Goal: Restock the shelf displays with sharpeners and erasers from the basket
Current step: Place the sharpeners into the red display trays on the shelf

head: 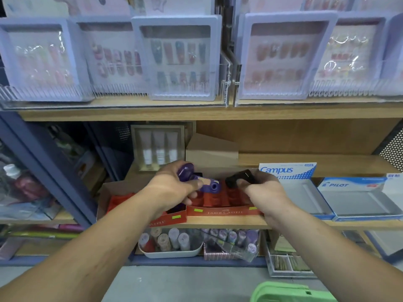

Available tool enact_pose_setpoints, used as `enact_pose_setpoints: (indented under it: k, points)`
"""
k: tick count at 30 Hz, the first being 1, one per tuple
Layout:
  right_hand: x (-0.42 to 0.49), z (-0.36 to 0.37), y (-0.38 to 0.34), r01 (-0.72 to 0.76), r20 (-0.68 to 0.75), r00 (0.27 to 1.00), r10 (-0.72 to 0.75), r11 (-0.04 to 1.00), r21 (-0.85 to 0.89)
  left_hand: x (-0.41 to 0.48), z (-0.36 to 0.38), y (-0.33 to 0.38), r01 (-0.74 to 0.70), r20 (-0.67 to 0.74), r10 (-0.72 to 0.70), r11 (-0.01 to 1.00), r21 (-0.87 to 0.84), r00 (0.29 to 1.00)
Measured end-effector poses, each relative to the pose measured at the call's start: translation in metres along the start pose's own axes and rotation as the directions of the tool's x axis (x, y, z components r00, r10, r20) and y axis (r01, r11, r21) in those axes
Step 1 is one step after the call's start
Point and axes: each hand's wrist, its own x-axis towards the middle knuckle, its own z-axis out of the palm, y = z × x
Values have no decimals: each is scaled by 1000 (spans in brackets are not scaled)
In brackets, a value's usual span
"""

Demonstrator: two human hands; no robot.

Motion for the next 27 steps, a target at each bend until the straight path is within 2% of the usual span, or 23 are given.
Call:
enact_pose_setpoints:
  k: [3, 5, 10, 14, 17, 19, 24, 25, 27]
  points:
    - [15, 10, -7, 81, -43, 996, -80, 997, 9, 6, -7, -6, 0, -120, 0, 1000, -2, 993]
    - [25, 21, -8, 112, -59, 991, -118, 990, -88, 9, -7, -9, 0, -171, -3, 1000, -20, 985]
    - [45, 40, 6, 170, -34, 983, -183, 957, -233, 11, -10, -14, 6, -213, -23, 997, -83, 977]
    - [51, 46, 11, 333, 112, 943, -314, 883, -332, 10, -10, -13, -12, -206, -9, 995, -102, 978]
    - [51, 44, 7, 475, 264, 880, -395, 721, -504, 7, -10, -11, -23, -199, 2, 994, -105, 980]
    - [48, 42, 7, 503, 336, 864, -375, 662, -555, 6, -11, -10, -22, -209, -2, 993, -112, 978]
    - [40, 38, 1, 487, 351, 873, -339, 643, -591, 5, -10, -9, 5, -180, -24, 995, -104, 983]
    - [36, 35, -3, 484, 333, 875, -352, 667, -567, 5, -8, -8, 8, -164, -24, 995, -100, 986]
    - [24, 29, -15, 439, 320, 888, -330, 815, -378, 4, -5, -5, 7, -140, -19, 996, -87, 990]
